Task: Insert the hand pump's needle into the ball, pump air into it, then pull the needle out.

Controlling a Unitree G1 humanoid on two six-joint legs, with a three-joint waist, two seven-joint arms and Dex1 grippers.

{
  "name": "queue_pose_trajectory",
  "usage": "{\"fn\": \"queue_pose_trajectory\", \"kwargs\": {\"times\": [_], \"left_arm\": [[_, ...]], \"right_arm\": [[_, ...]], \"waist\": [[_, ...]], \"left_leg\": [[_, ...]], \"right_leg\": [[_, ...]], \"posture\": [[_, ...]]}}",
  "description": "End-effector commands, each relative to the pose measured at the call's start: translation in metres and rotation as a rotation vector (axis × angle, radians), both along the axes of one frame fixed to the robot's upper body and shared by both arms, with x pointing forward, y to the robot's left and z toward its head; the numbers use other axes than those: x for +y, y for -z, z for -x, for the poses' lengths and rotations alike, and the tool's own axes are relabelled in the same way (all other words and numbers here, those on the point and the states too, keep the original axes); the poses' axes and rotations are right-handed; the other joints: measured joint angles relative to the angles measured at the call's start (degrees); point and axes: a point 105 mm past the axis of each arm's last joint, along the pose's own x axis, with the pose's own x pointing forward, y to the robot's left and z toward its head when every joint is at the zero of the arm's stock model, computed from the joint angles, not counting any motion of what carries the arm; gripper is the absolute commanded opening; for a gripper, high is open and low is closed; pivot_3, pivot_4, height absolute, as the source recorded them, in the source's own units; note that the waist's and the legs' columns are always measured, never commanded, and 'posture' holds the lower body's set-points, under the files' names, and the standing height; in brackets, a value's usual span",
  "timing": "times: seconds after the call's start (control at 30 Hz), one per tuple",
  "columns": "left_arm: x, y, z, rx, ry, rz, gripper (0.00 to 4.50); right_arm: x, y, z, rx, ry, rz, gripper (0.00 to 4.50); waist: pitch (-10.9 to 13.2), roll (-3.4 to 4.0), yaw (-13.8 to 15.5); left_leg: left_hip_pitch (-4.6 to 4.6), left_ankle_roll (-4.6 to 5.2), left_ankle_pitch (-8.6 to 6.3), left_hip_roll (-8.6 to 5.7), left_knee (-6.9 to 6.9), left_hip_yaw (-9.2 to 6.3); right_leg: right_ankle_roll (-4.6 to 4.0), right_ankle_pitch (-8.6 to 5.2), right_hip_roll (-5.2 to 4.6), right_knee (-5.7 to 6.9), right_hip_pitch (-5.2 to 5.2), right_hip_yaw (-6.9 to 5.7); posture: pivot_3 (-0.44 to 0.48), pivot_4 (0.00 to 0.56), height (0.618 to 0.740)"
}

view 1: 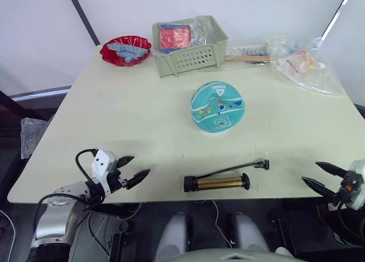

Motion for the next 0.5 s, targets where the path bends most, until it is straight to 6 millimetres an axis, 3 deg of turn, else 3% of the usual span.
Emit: {"fn": "queue_pose_trajectory", "kwargs": {"times": [0.03, 0.3, 0.5], "left_arm": [[-0.001, -0.008, 0.0, -0.029, 0.011, -0.016, 4.5], [-0.003, -0.011, 0.005, -0.039, 0.035, -0.017, 4.5], [-0.014, -0.021, 0.0, -0.053, 0.125, -0.02, 4.5]], "right_arm": [[-0.007, -0.014, -0.001, -0.074, 0.021, 0.007, 4.43], [-0.01, -0.016, -0.007, -0.097, 0.075, -0.02, 4.43], [-0.002, -0.018, -0.006, -0.12, 0.016, -0.002, 4.43]], "waist": [[0.0, 0.0, 0.03], [0.0, 0.0, 0.04], [0.0, 0.0, 0.11]], "left_leg": [[-0.01, 0.0, 0.0, 0.0, 0.0, 0.0], [-0.01, 0.0, 0.0, -0.01, 0.0, 0.04], [-0.03, 0.0, 0.0, -0.01, 0.01, 0.04]], "right_leg": [[-0.01, 0.01, 0.0, 0.0, 0.0, 0.0], [-0.01, 0.01, 0.0, 0.0, 0.0, -0.02], [-0.02, 0.01, 0.02, 0.02, 0.0, -0.04]], "posture": [[0.0, 0.15, 0.74], [0.0, 0.15, 0.74], [0.0, 0.15, 0.74]]}}
